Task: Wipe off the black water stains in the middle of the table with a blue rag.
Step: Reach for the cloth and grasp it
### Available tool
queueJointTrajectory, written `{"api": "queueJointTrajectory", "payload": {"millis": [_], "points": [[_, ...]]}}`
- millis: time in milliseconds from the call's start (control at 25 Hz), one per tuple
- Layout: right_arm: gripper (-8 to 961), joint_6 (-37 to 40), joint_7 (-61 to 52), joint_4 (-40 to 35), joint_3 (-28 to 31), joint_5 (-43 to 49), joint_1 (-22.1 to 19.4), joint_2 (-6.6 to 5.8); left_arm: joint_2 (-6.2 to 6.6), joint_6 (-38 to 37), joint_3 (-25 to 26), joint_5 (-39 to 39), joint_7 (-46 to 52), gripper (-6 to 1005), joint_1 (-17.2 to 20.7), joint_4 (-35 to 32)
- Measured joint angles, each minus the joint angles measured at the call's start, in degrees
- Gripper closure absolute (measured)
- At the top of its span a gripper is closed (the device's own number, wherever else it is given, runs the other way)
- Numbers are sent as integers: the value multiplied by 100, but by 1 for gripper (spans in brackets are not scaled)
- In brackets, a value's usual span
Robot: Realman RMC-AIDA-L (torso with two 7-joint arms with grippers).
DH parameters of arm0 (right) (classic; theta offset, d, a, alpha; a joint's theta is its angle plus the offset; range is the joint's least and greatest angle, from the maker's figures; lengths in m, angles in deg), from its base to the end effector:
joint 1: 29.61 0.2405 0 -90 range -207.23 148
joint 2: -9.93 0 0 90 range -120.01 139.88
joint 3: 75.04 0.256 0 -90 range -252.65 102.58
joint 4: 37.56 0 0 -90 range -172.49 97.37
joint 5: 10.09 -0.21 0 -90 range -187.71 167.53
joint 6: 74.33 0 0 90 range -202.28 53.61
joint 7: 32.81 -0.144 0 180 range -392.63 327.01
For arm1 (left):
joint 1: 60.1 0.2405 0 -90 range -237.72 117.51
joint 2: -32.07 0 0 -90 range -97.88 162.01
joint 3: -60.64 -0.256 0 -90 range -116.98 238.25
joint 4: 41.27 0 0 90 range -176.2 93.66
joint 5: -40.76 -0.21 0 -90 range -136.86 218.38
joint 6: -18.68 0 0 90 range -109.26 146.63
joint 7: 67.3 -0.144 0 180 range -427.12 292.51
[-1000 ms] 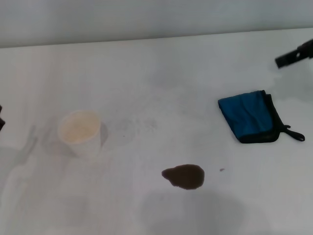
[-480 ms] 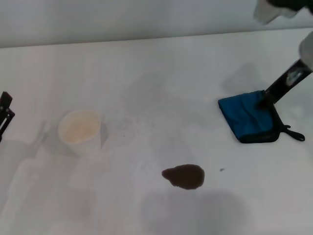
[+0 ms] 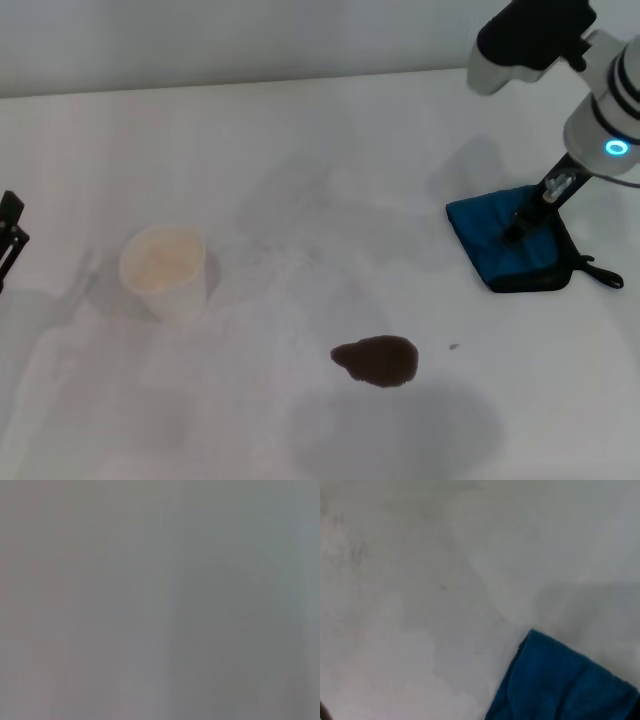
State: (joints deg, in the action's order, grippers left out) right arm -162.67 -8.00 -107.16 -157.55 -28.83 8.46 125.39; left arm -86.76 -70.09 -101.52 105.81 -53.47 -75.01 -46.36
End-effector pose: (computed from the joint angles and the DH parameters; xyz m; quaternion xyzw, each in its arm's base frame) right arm 0.2197 0.3727 0.0201 -0.8475 0.3690 -0.2918 0.2458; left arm -0.3370 0.2435 -0.0139 -0.7193 -0.1819 -0.3687 0.5600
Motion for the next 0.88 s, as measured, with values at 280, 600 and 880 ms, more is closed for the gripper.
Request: {"api": "queueJointTrajectory", "payload": {"millis": [280,600,880], "points": [[285,498,31,692,-69,12,182,-3,-9,-6,0,4,-3,126,6,-21],[307,817,26,1094,-294,185,226,9,-16,-17,0,-1,-4,126,12,-45],[326,914,95,1261,-299,187,244,4,-18,-60,0,-1,-4,126,23,-52]]}}
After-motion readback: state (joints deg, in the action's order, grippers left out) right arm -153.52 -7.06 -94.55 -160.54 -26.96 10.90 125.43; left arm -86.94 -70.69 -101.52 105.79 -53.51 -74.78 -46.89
